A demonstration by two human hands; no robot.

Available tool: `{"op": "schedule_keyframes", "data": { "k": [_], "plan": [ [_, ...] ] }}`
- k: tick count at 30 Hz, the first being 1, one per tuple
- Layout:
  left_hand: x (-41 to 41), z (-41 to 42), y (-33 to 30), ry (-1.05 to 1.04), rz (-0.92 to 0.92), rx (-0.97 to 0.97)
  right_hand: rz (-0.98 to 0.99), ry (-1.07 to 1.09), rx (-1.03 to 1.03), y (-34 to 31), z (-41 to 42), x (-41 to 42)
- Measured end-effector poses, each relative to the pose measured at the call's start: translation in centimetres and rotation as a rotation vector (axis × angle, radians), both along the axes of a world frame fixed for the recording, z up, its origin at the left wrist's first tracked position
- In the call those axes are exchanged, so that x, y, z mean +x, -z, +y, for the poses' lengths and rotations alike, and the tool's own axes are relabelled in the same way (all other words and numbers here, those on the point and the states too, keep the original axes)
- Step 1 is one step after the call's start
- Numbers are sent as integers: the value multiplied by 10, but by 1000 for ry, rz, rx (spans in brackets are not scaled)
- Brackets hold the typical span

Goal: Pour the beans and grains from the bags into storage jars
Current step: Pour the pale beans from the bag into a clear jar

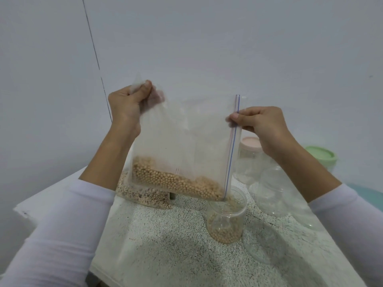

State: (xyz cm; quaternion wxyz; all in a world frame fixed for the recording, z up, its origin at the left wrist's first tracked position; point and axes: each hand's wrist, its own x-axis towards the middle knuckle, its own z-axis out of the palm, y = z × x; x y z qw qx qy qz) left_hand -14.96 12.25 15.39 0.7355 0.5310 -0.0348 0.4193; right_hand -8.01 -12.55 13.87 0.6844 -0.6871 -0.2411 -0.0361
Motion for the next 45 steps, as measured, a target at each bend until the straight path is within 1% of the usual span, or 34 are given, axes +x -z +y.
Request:
{"op": "schedule_keyframes", "data": {
  "k": [6,10,22,26,28,31,34,37,41,44,45],
  "plan": [
    [-1,-1,0,-24,-12,-34,1,14,11,0,-3,0],
    [-3,-2,1,-18,-9,-20,-9,11,18,0,-2,-2],
    [-9,2,0,-107,-28,-74,-21,45,83,-2,2,-6],
    [-11,3,-1,-107,-17,-31,-10,15,45,-4,5,-7],
    [-11,4,-1,-142,-24,-55,-26,36,66,-3,5,-7],
    [-12,3,-1,-120,-7,-44,-14,12,42,-2,5,-7],
    [-13,7,3,-146,-8,-90,-22,26,67,-2,5,-6],
    [-15,5,3,-122,-11,-72,-29,-1,50,-4,5,-7],
    [-16,5,1,-210,-37,-112,-40,4,74,-7,6,-7],
    [-15,5,1,-186,-22,-81,-29,-20,46,-5,6,-7],
    [-16,4,2,-209,-22,-84,-27,-15,45,-4,6,-7]
  ]
}}
